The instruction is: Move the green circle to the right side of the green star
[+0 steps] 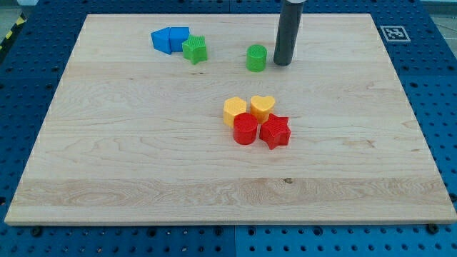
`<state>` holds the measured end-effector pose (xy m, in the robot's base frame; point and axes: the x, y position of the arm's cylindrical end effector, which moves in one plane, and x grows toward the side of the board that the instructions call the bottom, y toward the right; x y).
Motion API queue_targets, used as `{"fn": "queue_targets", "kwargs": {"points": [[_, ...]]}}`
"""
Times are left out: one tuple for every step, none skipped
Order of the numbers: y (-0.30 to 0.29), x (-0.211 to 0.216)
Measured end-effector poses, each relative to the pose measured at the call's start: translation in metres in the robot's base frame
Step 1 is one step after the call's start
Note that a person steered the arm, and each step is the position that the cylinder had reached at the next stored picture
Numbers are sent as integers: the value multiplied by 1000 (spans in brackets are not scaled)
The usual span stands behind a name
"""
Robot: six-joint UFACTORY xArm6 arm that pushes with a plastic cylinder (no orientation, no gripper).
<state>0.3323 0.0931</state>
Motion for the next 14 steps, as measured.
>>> {"fn": "queue_targets", "kwargs": {"points": [[0,0],[-2,0],[-12,0],[-22,0],[-32,0],[-29,6],[-25,32],[-25,44],[-25,34],[-25,17],[-27,13],[-27,26],[-38,48],[-47,33]]}}
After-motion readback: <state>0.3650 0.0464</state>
